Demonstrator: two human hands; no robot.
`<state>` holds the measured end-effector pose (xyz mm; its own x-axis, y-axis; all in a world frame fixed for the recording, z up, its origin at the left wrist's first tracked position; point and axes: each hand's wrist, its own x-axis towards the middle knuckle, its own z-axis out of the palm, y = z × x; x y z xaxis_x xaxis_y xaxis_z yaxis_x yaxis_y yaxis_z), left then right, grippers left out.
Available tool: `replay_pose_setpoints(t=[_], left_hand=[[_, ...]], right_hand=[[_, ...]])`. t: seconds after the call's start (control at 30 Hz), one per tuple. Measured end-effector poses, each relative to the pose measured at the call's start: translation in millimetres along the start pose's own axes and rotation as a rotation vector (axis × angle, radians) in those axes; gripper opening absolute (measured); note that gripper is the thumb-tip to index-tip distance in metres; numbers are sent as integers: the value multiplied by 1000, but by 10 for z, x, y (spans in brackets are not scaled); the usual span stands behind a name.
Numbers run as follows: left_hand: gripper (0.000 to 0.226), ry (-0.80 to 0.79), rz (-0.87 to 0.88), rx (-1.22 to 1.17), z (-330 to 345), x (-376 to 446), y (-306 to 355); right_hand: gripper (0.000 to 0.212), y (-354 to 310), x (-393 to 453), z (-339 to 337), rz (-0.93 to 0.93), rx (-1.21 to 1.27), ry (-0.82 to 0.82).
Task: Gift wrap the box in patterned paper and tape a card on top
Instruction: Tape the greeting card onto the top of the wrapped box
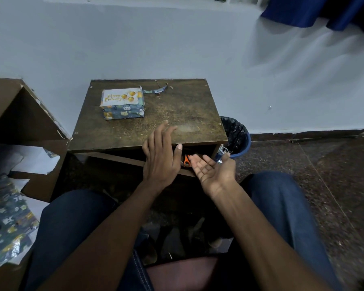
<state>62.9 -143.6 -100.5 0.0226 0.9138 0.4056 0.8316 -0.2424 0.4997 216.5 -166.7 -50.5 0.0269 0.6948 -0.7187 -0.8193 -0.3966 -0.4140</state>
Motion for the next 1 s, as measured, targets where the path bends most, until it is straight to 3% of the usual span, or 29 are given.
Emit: replay_pose_setpoints(t=[0.23, 0.47, 0.63, 0.8, 1.0], left_hand=[[40, 10, 21, -41, 20, 133, -13], [25, -18, 101, 3, -59, 364, 66], [18, 39, 67, 37, -132, 543, 31], [14, 143, 67, 128, -237, 815, 42], [19, 120, 33, 327, -356, 1309, -42]], right_hand=[[81, 69, 1, 29, -35, -62, -100], [74, 30, 68, 169, -83, -93, -201], [57, -42, 168, 390, -299, -318, -231], [23, -162, 337, 839, -580, -567, -234], [21, -285, 740, 1402, -745, -871, -226]])
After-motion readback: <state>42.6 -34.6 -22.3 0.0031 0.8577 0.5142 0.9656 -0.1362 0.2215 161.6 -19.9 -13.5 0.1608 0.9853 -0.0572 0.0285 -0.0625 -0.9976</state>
